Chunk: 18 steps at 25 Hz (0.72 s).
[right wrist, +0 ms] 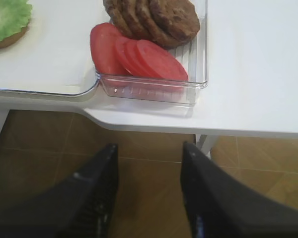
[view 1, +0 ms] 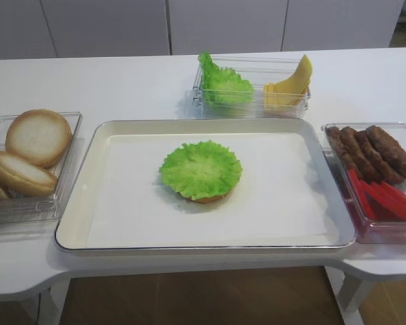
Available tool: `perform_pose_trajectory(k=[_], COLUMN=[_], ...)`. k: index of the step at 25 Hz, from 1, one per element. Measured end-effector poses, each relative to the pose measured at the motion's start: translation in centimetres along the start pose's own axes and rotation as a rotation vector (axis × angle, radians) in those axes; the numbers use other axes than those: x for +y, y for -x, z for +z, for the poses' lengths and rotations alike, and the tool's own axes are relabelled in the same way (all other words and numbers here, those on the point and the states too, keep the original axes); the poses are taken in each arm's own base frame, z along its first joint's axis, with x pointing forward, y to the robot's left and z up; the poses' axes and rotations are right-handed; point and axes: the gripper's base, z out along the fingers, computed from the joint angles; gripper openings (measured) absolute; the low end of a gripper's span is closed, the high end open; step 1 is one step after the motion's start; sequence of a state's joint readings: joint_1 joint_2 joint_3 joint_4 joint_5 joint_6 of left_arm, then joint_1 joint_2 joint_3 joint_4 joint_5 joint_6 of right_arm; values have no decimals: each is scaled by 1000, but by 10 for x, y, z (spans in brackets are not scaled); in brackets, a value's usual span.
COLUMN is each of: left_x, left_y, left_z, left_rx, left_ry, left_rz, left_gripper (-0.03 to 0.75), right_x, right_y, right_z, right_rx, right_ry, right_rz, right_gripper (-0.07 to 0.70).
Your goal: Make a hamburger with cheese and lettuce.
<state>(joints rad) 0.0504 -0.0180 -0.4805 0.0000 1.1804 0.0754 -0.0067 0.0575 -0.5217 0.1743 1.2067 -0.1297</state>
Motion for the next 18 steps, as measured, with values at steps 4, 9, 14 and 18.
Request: perform_pose_trajectory(k=[4, 9, 14, 18], left_x=[0, 0, 0, 0], left_y=[0, 0, 0, 0], left_z=[0, 0, 0, 0], left_rx=[0, 0, 0, 0], left_ry=[0, 0, 0, 0], left_rz=[0, 0, 0, 0], left_gripper=[468, 468, 468, 468], right_x=[-1, -2, -2, 0], right_y=[-3, -3, -3, -3], right_z=[8, 11, 12, 12], right_rx=[8, -6, -9, -11], right_ry=[-1, -4, -5, 14], right_rz=[4, -16, -24, -12], right_gripper=[334, 334, 334, 334])
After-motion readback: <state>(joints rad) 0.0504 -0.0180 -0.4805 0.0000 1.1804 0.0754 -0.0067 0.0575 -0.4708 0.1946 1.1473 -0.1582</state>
